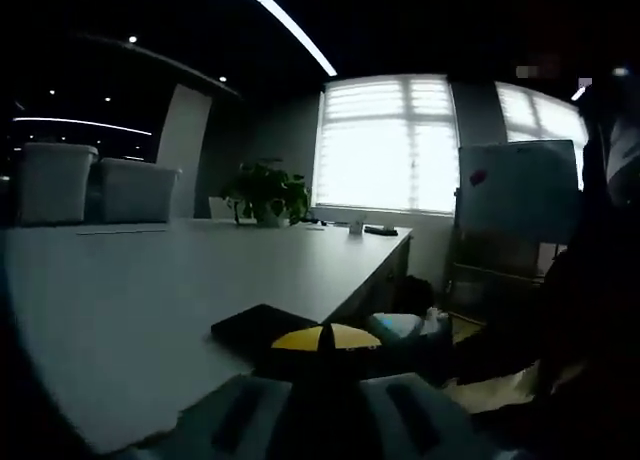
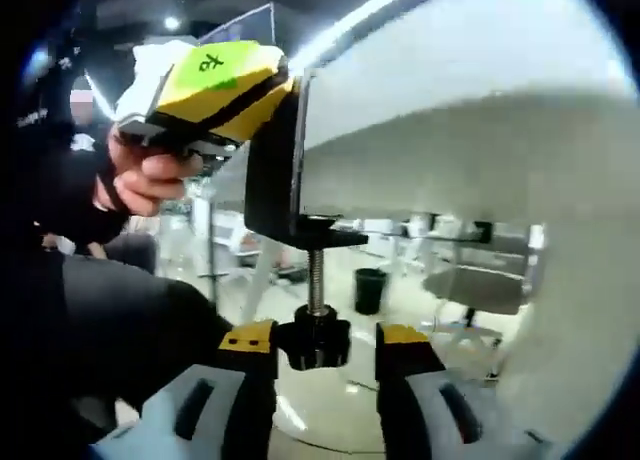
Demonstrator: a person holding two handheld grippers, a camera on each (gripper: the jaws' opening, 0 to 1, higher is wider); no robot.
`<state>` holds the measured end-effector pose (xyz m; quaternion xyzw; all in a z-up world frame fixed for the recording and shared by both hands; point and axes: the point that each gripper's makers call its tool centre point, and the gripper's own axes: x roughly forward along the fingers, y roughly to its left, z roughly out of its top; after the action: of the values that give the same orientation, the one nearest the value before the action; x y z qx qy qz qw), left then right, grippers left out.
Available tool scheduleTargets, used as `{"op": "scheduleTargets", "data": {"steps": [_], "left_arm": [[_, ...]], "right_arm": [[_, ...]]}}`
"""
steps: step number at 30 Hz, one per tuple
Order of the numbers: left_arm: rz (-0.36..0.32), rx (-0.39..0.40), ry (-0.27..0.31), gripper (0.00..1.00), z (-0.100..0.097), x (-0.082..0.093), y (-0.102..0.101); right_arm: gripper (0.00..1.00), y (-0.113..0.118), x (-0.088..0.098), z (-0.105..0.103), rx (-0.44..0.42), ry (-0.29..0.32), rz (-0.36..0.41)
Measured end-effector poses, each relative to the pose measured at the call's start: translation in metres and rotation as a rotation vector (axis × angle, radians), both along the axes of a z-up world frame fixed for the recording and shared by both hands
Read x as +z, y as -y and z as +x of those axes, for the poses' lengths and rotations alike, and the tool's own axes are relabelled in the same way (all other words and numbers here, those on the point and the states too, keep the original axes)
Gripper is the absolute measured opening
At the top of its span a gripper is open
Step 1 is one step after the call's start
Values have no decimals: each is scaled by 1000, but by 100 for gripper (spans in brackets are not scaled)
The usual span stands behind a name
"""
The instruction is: Clamp the fixed fixture on the desktop, loosen the retaining clip, secure it to the edge of the desk, and tighten the retaining clip.
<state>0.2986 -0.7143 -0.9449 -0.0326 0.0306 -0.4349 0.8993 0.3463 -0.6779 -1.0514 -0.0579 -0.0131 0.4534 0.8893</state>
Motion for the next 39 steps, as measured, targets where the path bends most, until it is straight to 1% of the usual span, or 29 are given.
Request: {"op": "scheduleTargets", "data": {"steps": [1,2,3,4,5,6,7,8,10,11,12,15,16,17,18,19,20,21,24,27,29,30,31,32,33,34,36,38,39], "left_arm": [[-4,-1,0,1,0,0,0],[-12,-4,-3,1,0,0,0],[-20,-6,-3,1,0,0,0],[-21,-6,-1,1,0,0,0],[-15,-6,4,1,0,0,0],[-12,-7,7,1,0,0,0],[-11,-8,9,1,0,0,0],[-10,-11,11,1,0,0,1],[-13,-19,21,1,-1,0,0],[-21,-23,19,1,-1,0,0],[-24,-27,18,1,-1,0,0],[-25,-38,25,1,-3,2,3],[-25,-40,27,1,-4,2,3],[-24,-41,29,1,-4,2,3],[-20,-42,32,1,-4,2,3],[-16,-42,35,1,-4,2,3],[-16,-43,36,1,-4,3,3],[-21,-43,33,1,-4,3,3],[-30,-47,31,1,-5,4,3],[-25,-46,34,1,-6,4,3],[-25,-47,34,1,-7,4,3],[-27,-47,33,1,-7,4,3],[-29,-45,35,1,-7,5,3],[-30,-45,33,1,-7,5,3],[-28,-43,33,1,-7,5,3],[-27,-42,35,1,-7,5,3],[-26,-44,33,1,-7,5,3],[-16,-44,35,1,-7,5,3],[-12,-45,36,1,-8,5,3]], "right_arm": [[50,8,-1,-1,-82,-12,1],[50,15,2,-4,-144,8,2],[50,22,4,-9,-235,1,7],[50,23,5,-14,-280,-14,22],[52,21,5,-18,-297,-14,18],[56,14,6,-23,-310,16,-15],[61,12,6,-24,-331,24,-28],[62,11,7,-25,-370,40,-29],[58,14,5,-22,-480,8,16],[57,15,4,-19,-530,5,28],[56,15,1,-16,-565,-12,34],[55,12,-4,-4,-647,-24,51],[54,13,-7,-2,-675,-48,65],[53,12,-11,-1,-685,-66,55],[51,11,-11,-1,-694,-59,45],[49,16,-9,-1,-723,-28,29],[49,18,-6,-3,-743,-15,43],[49,17,-4,-4,-746,-21,65],[49,13,2,-2,-739,4,52],[46,10,4,1,-738,8,50],[35,9,4,1,-738,19,20],[25,9,4,0,-731,21,0],[26,11,4,0,-741,12,7],[25,10,3,-1,-728,-23,48],[25,11,5,0,-727,-17,46],[25,11,5,0,-710,-17,33],[25,7,4,0,-639,-14,-5],[25,4,4,1,-538,-41,7],[25,3,3,2,-493,-51,1]]}}
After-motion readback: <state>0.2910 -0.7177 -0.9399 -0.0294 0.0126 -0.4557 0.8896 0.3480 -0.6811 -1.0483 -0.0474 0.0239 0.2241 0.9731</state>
